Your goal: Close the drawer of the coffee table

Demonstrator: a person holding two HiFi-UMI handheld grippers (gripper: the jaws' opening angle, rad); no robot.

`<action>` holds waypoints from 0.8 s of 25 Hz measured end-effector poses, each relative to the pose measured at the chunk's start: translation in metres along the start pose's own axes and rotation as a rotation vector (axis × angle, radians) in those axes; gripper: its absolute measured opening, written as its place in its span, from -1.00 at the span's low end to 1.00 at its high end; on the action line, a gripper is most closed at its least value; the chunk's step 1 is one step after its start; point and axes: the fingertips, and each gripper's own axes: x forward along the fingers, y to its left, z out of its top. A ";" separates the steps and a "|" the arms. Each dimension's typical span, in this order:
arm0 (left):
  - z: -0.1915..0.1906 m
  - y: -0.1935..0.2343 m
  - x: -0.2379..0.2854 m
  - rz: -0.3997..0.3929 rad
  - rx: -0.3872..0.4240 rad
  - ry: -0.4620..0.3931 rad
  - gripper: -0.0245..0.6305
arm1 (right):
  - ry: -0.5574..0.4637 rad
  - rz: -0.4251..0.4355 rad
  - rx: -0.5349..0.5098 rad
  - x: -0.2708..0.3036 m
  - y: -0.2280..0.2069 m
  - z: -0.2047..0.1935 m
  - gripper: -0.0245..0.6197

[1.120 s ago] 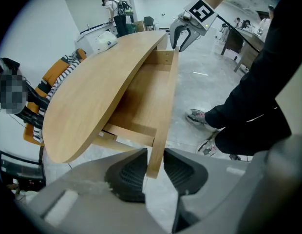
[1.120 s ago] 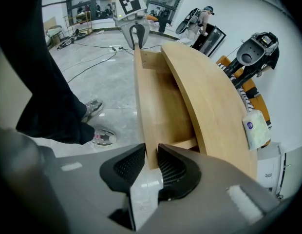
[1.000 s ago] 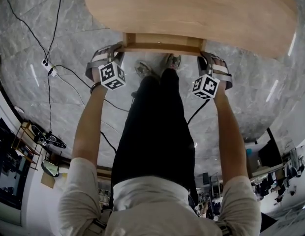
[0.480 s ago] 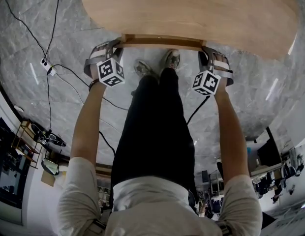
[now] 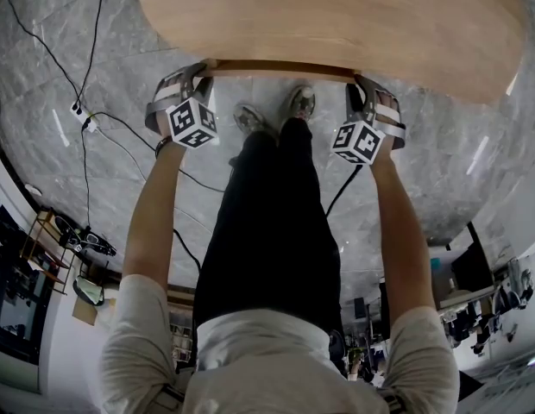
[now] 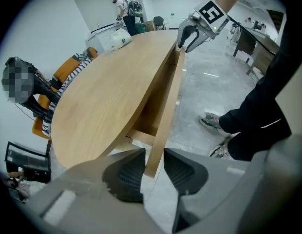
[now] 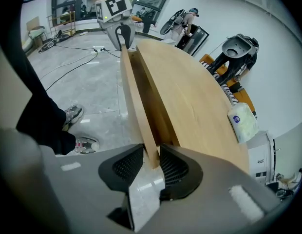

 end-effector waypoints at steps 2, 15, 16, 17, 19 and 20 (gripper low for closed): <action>0.002 0.001 -0.001 0.010 -0.003 -0.001 -0.52 | 0.001 -0.026 0.040 -0.001 -0.003 -0.001 -0.56; -0.003 0.016 0.002 0.142 -0.270 -0.012 -0.42 | 0.035 -0.182 0.457 0.004 -0.020 -0.006 -0.38; -0.004 0.016 0.002 0.152 -0.300 -0.010 -0.41 | 0.035 -0.190 0.498 0.005 -0.020 -0.006 -0.37; -0.004 0.016 0.002 0.160 -0.328 -0.009 -0.40 | 0.033 -0.196 0.538 0.005 -0.021 -0.007 -0.36; -0.004 0.016 0.001 0.176 -0.368 -0.008 -0.38 | 0.015 -0.205 0.619 0.004 -0.021 -0.009 -0.36; -0.003 0.016 0.001 0.185 -0.380 -0.005 -0.37 | -0.002 -0.205 0.659 0.004 -0.021 -0.011 -0.36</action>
